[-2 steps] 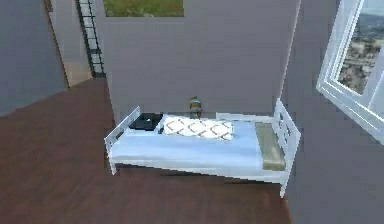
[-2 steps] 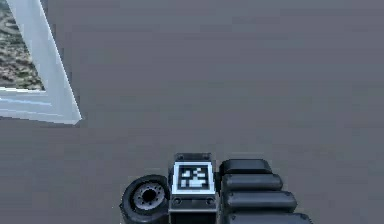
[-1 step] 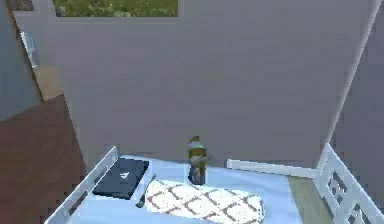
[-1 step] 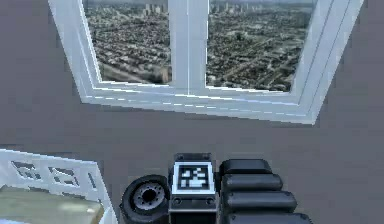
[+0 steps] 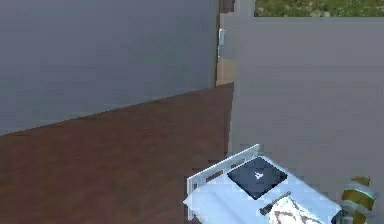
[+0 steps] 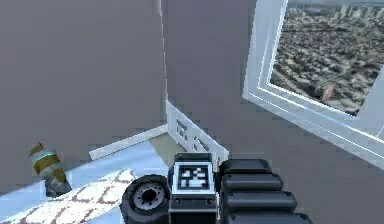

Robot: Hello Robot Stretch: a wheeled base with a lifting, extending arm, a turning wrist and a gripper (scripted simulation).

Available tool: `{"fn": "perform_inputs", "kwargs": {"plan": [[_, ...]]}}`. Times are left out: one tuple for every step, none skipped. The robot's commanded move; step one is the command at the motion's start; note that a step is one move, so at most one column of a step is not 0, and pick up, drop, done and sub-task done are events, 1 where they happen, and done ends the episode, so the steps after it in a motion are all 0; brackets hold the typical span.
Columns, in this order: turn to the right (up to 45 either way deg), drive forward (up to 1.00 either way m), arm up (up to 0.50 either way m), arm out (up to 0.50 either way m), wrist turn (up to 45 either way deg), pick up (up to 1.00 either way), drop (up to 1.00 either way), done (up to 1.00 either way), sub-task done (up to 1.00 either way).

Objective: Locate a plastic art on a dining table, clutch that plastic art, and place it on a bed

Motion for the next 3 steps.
{"fn": "perform_inputs", "kwargs": {"plan": [[-45.0, 0.0, 0.0, 0.0, 0.0, 0.0, 0.0, 0.0, 0.0], [-45.0, 0.0, 0.0, 0.0, 0.0, 0.0, 0.0, 0.0, 0.0], [-15.0, 0.0, 0.0, 0.0, 0.0, 0.0, 0.0, 0.0, 0.0]]}}
